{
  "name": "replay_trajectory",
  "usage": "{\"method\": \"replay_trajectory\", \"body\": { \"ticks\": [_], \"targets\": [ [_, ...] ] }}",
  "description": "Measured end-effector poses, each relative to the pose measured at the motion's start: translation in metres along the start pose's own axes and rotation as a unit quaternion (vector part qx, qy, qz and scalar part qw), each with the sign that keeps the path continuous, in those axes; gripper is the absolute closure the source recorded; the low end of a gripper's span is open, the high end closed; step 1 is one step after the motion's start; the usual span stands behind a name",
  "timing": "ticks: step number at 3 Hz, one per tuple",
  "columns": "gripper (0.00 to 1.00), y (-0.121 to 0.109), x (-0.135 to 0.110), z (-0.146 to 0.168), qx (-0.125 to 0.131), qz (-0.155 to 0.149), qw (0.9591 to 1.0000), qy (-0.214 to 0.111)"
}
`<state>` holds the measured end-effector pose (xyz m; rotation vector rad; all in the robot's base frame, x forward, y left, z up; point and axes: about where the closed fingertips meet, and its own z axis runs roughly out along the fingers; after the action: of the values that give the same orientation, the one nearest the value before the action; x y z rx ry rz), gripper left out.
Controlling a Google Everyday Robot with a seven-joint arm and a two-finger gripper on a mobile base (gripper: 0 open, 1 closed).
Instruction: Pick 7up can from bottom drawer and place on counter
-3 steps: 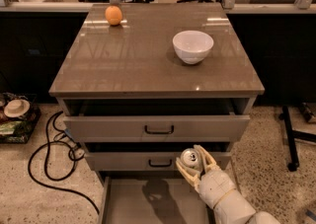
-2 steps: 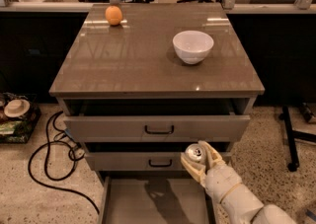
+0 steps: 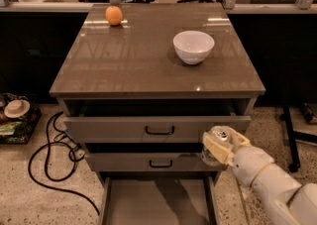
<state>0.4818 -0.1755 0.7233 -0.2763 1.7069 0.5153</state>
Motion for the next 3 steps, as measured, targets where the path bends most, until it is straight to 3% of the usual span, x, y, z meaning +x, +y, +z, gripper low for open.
{"method": "replay_trajectory", "body": {
  "ticks": [1,3],
  "targets": [
    [1.0,-0.01,-0.045,-0.011,0.01,-0.002,0.9999,-0.003],
    [1.0,-0.022,-0.103,-0.005,-0.018,-0.058,0.997,-0.047]
  ]
}}
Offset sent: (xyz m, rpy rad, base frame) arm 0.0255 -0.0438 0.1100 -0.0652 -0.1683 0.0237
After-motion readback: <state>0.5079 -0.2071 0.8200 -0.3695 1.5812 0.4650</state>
